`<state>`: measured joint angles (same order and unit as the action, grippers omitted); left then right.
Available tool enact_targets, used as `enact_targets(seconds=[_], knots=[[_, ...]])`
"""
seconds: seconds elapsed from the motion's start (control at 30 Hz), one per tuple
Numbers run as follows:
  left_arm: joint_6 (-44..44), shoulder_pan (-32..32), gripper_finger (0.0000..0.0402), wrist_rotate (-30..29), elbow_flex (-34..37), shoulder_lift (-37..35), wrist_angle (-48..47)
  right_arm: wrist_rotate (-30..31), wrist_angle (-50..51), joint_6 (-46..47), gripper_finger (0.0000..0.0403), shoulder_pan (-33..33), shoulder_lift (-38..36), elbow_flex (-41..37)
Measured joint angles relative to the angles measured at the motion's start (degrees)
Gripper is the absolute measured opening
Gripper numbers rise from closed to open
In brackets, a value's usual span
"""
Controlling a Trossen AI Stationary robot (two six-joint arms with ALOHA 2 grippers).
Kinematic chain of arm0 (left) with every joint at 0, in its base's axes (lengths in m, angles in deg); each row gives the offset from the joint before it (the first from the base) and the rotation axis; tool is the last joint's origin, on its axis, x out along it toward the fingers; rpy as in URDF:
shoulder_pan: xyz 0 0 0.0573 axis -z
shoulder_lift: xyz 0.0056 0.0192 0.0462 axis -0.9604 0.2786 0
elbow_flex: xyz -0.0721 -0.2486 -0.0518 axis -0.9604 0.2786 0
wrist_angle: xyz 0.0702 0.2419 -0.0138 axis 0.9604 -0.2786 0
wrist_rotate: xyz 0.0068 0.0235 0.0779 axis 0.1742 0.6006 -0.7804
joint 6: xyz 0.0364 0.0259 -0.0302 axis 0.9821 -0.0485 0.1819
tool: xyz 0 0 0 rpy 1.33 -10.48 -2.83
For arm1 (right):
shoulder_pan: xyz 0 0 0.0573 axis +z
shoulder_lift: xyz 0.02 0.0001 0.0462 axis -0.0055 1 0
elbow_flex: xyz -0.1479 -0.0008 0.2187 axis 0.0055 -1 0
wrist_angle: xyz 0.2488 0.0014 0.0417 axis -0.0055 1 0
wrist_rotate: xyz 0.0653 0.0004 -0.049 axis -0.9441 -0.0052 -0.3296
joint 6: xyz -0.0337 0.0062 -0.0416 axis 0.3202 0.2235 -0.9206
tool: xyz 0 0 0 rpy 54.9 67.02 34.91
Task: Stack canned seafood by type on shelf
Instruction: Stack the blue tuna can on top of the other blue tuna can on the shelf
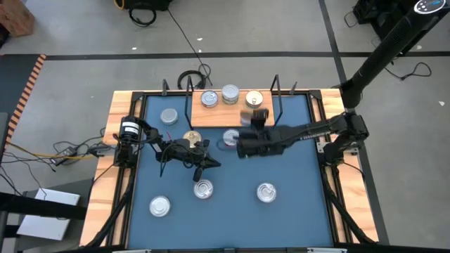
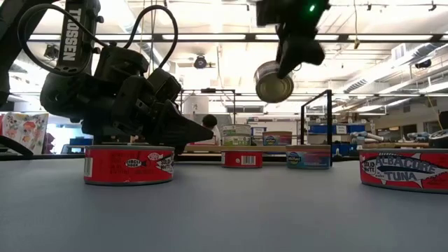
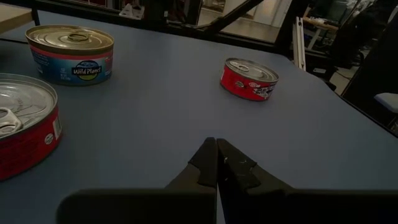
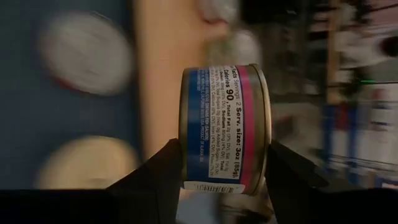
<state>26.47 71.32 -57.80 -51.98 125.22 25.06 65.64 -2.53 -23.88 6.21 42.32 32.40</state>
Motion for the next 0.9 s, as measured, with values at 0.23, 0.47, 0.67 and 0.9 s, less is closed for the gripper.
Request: enact_targets(seconds=[0.23,0.47,0.67,0.9], knots=[[0.2,0.0,0.0003,0.0,0.0,0.0,0.0,2.6,-9.4,-16.7,0.0188,-12.2,0.0,0.0],[0.3,0.0,0.0003,0.0,0.0,0.0,0.0,-0.7,-25.2,-37.2,0.0188,-20.6,0.0,-5.2],[0.4,0.0,0.0003,0.0,0.0,0.0,0.0,-1.5,-32.4,-42.7,0.0188,-24.0,0.1,-10.8],[0.4,0.0,0.0003,0.0,0.0,0.0,0.0,-1.9,-37.1,-43.5,0.0188,-25.4,0.1,-14.7]])
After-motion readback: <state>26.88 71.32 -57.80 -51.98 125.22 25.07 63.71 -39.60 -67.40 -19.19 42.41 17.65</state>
